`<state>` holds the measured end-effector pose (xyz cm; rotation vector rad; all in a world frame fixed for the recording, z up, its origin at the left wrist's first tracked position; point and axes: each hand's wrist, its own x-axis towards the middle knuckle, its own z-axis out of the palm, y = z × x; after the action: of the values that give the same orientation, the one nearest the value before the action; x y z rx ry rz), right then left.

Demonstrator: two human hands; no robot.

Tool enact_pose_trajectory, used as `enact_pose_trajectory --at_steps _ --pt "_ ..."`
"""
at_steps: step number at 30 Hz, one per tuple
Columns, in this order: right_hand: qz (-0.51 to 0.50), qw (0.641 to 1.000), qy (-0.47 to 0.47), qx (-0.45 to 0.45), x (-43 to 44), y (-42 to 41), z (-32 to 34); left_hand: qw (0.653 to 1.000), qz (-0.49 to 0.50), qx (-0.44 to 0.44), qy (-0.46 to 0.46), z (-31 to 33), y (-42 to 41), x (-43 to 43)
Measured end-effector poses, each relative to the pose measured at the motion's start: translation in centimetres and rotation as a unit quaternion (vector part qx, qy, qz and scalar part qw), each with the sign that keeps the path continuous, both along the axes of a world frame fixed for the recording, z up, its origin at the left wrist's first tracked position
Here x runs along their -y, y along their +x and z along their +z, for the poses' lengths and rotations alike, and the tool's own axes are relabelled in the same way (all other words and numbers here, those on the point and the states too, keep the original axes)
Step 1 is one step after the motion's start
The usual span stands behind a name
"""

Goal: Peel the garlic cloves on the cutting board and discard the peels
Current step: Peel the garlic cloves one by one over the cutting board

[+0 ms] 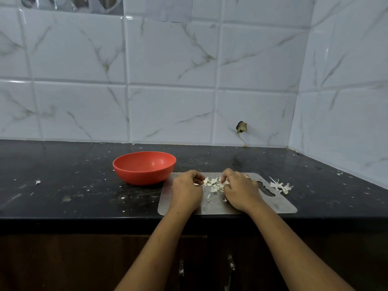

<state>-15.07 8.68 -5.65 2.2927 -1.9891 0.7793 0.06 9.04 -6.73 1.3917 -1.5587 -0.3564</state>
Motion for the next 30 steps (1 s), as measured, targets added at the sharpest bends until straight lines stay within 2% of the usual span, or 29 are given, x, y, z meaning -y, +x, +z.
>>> enact_pose_trajectory --at_steps 23,25,27,30 --pt "0.042 0.993 -0.063 0.086 1.2 -0.8 -1.0 1.0 0.009 -0.02 0.011 0.2 0.1 -0.2" --pt "0.062 0.988 -0.063 0.124 1.2 -1.1 -1.0 1.0 0.006 -0.021 0.012 0.1 0.1 -0.2" --pt "0.111 0.968 -0.072 0.213 0.7 -1.2 -0.8 1.0 -0.012 -0.025 0.008 0.1 0.1 -0.2" --pt "0.18 0.938 -0.064 0.29 0.1 -1.1 -0.4 0.996 -0.088 -0.023 -0.001 0.3 0.0 -0.6"
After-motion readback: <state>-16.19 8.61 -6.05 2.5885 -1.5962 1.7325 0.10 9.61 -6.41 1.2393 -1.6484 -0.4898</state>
